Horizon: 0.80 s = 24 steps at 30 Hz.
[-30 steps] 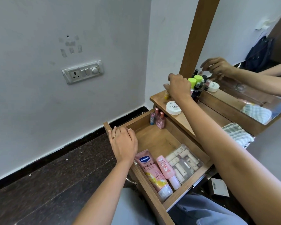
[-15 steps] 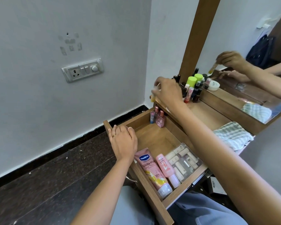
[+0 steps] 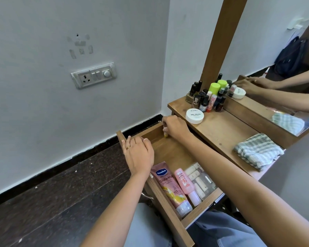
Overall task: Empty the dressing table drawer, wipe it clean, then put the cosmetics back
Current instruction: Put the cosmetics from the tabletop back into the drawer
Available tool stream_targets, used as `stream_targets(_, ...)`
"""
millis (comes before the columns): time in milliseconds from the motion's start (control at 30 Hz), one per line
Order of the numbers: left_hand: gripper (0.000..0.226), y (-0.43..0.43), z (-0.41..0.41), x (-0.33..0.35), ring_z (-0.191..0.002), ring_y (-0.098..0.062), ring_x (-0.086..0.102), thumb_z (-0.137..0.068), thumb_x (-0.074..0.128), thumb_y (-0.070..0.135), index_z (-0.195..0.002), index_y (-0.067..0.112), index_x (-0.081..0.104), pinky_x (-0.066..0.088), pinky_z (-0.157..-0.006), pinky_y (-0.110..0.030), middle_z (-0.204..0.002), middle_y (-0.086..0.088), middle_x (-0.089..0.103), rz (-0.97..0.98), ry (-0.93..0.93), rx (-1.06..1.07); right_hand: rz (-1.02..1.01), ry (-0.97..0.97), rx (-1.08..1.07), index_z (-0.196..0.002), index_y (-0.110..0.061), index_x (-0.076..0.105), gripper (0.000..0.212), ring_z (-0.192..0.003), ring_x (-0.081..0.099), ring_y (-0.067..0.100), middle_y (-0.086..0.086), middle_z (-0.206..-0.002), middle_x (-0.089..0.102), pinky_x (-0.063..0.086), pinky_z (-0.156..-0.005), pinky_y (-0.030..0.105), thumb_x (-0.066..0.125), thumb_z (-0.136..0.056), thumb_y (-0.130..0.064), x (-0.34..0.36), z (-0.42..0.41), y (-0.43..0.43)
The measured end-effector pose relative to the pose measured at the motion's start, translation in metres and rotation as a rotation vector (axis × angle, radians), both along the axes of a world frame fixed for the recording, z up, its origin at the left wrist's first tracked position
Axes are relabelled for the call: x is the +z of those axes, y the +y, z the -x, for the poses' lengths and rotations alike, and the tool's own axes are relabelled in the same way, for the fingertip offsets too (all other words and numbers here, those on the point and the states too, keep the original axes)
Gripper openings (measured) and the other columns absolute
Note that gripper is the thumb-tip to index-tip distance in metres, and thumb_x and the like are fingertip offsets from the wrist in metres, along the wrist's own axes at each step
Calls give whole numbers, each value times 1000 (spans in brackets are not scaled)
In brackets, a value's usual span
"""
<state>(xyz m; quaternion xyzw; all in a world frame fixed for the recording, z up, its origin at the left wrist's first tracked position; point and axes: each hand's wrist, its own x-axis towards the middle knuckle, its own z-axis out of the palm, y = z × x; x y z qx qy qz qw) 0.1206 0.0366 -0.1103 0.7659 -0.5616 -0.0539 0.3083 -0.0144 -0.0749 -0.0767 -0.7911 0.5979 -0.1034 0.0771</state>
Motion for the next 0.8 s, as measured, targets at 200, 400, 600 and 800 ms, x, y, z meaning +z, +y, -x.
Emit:
stream_targets(200, 45, 0, -1, -1, -133, -26, 44, -100, 29, 28, -113, 6, 67, 15, -120, -42, -122, -11, 66, 1, -5, -5, 20, -6, 19, -90, -8, 57, 9, -84, 60, 24, 8, -92, 62, 43, -60, 29, 59, -82, -3, -8, 1, -1)
stream_targets(400, 43, 0, 0, -2, -134, -25, 43, -100, 31, 27, -113, 7, 67, 14, -119, -41, -122, -10, 66, -9, -3, 0, 80, 48, 32, -106, -4, 58, 21, -94, 61, 30, 13, -109, 58, 50, -71, 34, 59, -85, -3, -10, 1, -1)
stream_targets(600, 42, 0, 0, 0, -134, -26, 43, -100, 33, 26, -112, 6, 67, 15, -120, -42, -121, -12, 66, -5, 0, -1, 121, 42, 31, -110, -3, 55, 24, -99, 59, 32, 15, -113, 54, 48, -72, 34, 57, -86, -4, -5, 1, 9)
stream_targets(800, 45, 1, 0, 0, -131, -27, 46, -98, 31, 28, -110, 5, 68, 19, -119, -44, -119, -13, 67, 12, -8, -1, 409, -315, -10, -109, -4, 62, 19, -93, 60, 28, 12, -109, 60, 49, -76, 33, 55, -91, -8, 34, 37, 32)
